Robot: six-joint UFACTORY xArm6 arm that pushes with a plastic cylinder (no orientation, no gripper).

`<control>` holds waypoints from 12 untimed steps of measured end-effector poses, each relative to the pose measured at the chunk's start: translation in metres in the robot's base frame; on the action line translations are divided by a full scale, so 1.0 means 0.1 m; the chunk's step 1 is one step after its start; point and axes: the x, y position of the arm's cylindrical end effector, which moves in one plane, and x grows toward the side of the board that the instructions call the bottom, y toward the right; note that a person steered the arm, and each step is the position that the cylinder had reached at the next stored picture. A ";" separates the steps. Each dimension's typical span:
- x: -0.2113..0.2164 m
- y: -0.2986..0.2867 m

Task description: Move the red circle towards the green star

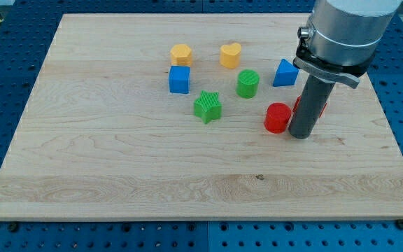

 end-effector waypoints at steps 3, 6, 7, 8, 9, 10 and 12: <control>-0.14 0.00; -0.37 0.00; -0.37 0.00; -0.38 0.00; -0.38 -0.03; -0.38 -0.21; -0.38 -0.48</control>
